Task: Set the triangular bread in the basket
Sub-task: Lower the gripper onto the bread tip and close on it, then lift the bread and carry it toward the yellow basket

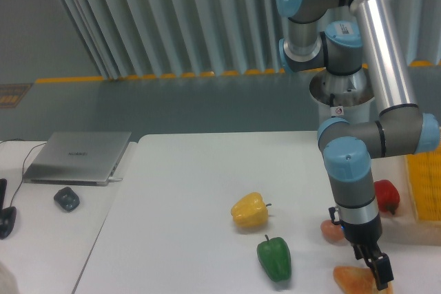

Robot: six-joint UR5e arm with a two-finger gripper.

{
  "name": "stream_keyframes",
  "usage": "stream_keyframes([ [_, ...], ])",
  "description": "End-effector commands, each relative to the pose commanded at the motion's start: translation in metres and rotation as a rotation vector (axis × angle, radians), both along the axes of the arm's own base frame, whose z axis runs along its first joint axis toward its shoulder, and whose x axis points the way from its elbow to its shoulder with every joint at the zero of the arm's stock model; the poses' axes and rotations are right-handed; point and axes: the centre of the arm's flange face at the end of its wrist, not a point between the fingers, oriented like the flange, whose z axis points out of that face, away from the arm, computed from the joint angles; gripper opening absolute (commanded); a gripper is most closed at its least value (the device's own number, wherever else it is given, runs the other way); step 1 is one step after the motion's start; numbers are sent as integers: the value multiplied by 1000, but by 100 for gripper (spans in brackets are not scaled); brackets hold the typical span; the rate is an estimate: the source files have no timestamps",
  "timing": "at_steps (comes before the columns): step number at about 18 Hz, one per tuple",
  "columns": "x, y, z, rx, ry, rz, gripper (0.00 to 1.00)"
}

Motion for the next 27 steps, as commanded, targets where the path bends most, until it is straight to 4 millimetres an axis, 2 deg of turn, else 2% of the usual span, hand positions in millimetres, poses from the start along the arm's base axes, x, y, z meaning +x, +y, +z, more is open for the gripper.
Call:
stream_keyframes([
  [1, -1, -1, 2, 2, 3, 3, 64],
  [3, -1, -1, 3, 3, 3, 6, 49],
  [6, 0, -2, 6, 5, 4, 8, 48],
  [8, 1, -3, 6, 3, 5, 12, 35],
  [11, 1, -3, 11, 8, 9, 12, 33],
  [14, -4, -9, 31, 26, 27, 21, 24],
  [15, -3, -9, 31, 26, 29, 22, 22],
  [18, -4, -13, 38, 33, 31, 33, 21],
  [24, -24, -45, 69, 28, 8, 91, 18],
  [27, -42, -73, 89, 30, -50, 113, 18],
])
